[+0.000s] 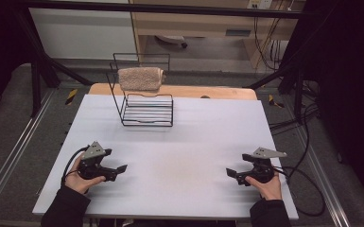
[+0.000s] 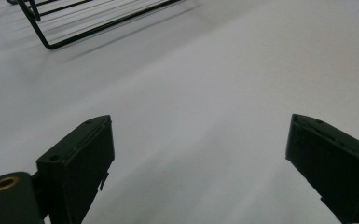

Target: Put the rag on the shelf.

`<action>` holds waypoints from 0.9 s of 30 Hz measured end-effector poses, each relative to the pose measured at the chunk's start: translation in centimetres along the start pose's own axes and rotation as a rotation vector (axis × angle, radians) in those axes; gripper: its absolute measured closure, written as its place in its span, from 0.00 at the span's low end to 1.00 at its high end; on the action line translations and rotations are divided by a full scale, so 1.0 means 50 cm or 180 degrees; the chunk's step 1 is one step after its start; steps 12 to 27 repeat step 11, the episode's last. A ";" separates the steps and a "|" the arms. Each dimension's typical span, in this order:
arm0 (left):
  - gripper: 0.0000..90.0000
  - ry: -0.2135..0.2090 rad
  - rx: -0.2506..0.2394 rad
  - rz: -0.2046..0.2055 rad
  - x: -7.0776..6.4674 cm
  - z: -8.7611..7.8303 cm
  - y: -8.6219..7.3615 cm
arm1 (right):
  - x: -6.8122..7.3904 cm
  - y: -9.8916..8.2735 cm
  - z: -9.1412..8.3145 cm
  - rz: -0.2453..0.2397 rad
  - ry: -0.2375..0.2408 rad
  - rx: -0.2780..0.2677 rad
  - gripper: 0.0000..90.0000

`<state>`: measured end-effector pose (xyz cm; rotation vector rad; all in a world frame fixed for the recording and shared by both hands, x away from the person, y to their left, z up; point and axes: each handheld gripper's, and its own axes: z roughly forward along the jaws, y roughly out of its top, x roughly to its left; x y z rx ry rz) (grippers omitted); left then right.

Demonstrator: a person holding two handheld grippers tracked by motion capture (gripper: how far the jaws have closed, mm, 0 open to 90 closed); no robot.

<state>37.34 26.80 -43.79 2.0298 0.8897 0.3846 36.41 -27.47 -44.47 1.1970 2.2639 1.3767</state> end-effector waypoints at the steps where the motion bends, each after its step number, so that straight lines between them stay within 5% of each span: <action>1: 0.09 -0.0001 0.0001 -0.0007 0.000 0.000 -0.002 | -0.001 -0.003 -0.002 0.0001 0.0006 -0.0007 0.01; 27: 0.09 0.0010 -0.0019 0.0021 0.001 -0.006 -0.009 | -0.001 -0.016 -0.006 0.0001 -0.0037 0.0051 0.01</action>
